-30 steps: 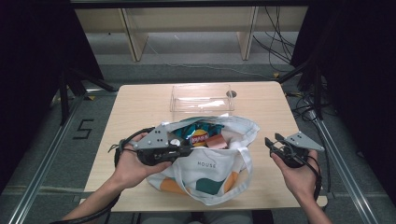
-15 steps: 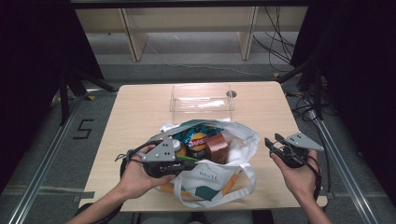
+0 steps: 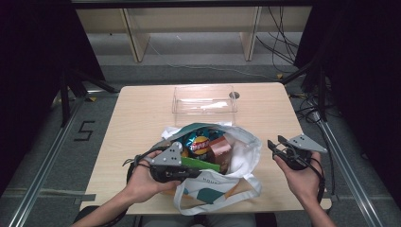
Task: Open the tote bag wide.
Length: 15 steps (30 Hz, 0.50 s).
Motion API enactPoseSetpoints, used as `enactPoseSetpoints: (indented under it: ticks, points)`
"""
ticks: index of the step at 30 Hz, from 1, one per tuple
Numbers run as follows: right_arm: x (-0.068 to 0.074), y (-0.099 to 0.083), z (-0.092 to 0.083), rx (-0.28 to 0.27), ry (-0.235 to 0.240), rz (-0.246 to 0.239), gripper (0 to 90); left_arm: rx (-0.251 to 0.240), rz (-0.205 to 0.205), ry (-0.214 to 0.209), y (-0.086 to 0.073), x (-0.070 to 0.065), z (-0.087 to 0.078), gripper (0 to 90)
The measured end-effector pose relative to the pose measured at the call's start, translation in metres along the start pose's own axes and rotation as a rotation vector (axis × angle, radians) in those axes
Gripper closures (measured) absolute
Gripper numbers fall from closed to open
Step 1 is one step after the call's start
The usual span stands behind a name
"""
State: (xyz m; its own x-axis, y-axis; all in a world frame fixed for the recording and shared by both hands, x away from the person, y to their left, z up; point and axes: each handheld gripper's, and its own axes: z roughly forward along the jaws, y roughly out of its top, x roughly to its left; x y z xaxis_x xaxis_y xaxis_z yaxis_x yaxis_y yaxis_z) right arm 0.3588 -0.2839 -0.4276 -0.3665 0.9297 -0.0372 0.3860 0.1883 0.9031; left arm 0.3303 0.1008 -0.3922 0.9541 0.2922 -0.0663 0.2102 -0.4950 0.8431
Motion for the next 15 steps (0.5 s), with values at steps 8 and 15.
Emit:
enactPoseSetpoints:
  ticks: [8,15]
  points:
    - [-0.001,0.000,0.001,0.000,0.016,0.000,55.6,0.056,-0.028,0.032,-0.018,0.009,0.023,88.3]
    - [0.002,-0.001,0.001,0.011,0.007,0.031,55.6,0.122,-0.022,0.048,-0.033,0.013,0.041,88.3]
